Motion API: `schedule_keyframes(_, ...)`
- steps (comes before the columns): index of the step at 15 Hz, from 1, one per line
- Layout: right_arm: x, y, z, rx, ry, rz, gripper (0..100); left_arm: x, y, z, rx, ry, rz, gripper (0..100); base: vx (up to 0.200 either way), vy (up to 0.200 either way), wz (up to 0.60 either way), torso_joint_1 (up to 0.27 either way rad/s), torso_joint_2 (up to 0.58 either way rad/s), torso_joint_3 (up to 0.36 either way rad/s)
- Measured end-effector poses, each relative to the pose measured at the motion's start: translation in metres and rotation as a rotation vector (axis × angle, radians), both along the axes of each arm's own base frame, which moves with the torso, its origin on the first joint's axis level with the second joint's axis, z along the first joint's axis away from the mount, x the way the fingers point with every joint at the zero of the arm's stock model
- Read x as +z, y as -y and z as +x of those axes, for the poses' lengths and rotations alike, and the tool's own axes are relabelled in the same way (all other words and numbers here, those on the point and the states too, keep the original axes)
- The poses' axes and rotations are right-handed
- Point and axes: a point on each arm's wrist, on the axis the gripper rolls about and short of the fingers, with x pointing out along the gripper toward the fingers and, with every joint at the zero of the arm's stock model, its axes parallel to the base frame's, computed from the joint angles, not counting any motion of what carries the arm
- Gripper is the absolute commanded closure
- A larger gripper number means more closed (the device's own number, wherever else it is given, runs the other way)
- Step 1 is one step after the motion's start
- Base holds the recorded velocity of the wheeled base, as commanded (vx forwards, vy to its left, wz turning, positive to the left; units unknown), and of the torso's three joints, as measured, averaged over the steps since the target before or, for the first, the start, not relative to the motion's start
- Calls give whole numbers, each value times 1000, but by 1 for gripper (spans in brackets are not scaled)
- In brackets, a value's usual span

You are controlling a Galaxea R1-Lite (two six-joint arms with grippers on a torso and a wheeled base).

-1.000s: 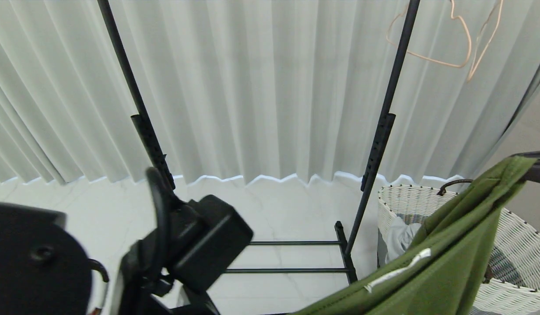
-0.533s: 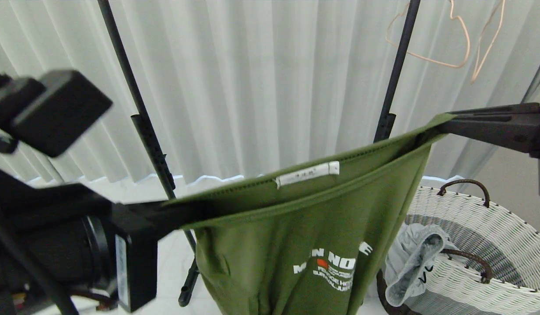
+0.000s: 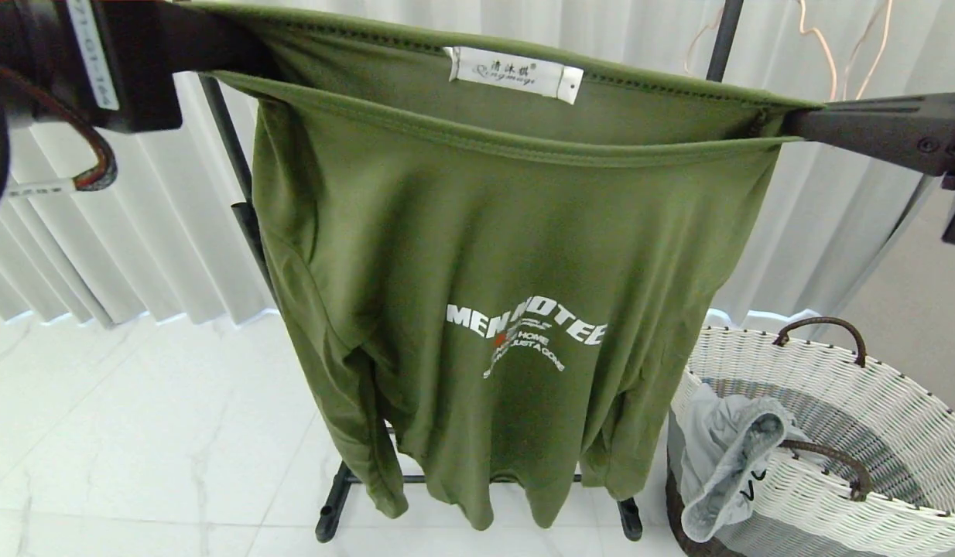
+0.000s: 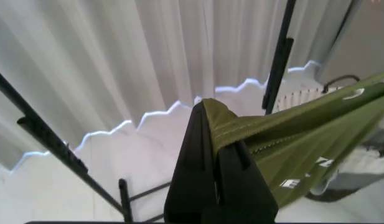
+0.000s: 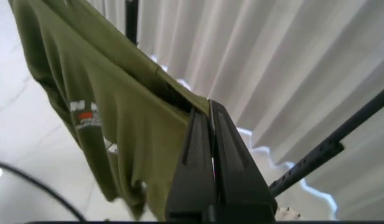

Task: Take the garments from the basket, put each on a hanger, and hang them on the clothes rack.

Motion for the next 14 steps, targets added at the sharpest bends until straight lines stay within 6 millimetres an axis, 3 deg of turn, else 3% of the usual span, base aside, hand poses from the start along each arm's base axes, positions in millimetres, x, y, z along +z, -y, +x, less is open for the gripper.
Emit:
schedule_keyframes(9, 5, 17, -7, -150, -19, -16, 100, 1, 17, 17, 10, 56, -18, 100, 0, 0, 0, 0, 0, 0)
schedule_keyframes(14, -2, 48, -43, -81, -178, -118, 100, 9, 38, 37, 13, 119, -31, 100, 0, 0, 0, 0, 0, 0)
